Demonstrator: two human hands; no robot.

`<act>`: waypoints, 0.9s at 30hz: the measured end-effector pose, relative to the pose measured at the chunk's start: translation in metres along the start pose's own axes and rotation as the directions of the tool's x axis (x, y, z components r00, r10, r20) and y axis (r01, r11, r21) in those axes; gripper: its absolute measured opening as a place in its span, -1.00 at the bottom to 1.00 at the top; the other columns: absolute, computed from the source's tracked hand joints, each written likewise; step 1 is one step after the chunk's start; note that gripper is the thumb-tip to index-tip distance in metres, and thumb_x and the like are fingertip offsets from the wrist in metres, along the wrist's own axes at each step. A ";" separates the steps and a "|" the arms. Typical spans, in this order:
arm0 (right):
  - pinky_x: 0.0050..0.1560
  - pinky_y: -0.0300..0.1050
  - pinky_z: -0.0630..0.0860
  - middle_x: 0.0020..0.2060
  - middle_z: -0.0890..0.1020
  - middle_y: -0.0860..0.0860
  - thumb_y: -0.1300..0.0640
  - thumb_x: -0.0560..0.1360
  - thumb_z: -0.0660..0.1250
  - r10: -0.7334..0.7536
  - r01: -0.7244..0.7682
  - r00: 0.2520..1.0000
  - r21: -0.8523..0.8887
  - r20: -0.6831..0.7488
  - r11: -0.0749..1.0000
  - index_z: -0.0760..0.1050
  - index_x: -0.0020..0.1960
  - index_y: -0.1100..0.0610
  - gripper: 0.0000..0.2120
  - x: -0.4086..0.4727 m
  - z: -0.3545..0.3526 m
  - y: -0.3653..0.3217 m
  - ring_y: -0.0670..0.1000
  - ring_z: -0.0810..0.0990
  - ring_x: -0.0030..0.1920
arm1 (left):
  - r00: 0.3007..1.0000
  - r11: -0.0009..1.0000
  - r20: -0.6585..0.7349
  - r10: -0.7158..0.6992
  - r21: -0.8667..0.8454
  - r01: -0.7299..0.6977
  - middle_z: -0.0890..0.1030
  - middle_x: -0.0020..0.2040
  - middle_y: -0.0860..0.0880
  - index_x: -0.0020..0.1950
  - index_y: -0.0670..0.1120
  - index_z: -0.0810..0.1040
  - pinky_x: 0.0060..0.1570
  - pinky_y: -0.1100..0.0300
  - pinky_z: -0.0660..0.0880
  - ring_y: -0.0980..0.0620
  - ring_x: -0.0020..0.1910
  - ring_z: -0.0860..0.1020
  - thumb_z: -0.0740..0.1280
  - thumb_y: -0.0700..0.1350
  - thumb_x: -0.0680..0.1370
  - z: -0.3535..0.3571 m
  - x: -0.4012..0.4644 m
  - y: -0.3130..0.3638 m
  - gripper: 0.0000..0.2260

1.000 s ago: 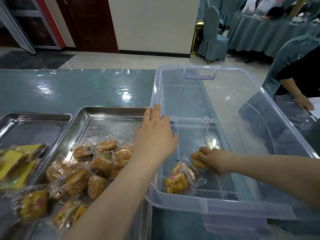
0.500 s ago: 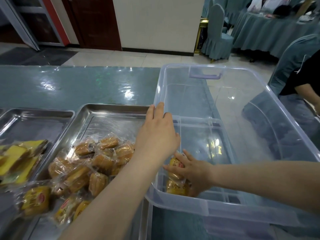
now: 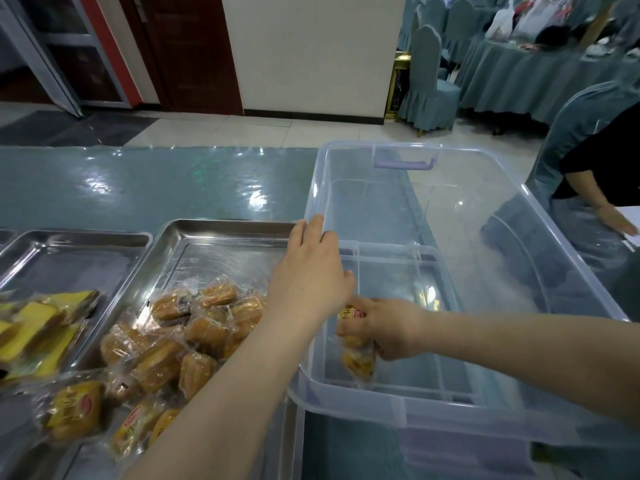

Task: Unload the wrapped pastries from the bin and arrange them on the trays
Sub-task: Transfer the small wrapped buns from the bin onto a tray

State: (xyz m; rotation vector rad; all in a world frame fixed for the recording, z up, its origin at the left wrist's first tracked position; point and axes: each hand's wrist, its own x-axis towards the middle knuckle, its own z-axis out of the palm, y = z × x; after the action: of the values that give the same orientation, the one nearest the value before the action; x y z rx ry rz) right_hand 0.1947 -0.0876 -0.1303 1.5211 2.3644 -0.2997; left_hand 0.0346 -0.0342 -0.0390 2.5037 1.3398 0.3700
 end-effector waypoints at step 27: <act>0.13 0.12 0.48 0.36 0.26 0.03 0.07 0.24 0.53 0.253 0.089 0.595 0.375 -0.763 0.923 0.35 0.33 -0.05 -0.30 -0.008 -0.191 -0.127 0.07 0.39 0.26 | 0.975 0.410 -0.215 -0.060 -0.896 -0.172 0.64 -0.01 -0.03 0.20 0.12 0.45 -0.12 0.23 0.54 0.06 -0.06 0.63 0.31 0.01 0.50 -0.105 -0.081 -0.097 -0.73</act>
State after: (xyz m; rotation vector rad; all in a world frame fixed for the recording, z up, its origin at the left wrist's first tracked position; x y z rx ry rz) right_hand 0.0537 -0.0822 0.0513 2.3391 3.0120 -0.0164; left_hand -0.1204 -0.0377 0.0159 1.5464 0.7209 1.0855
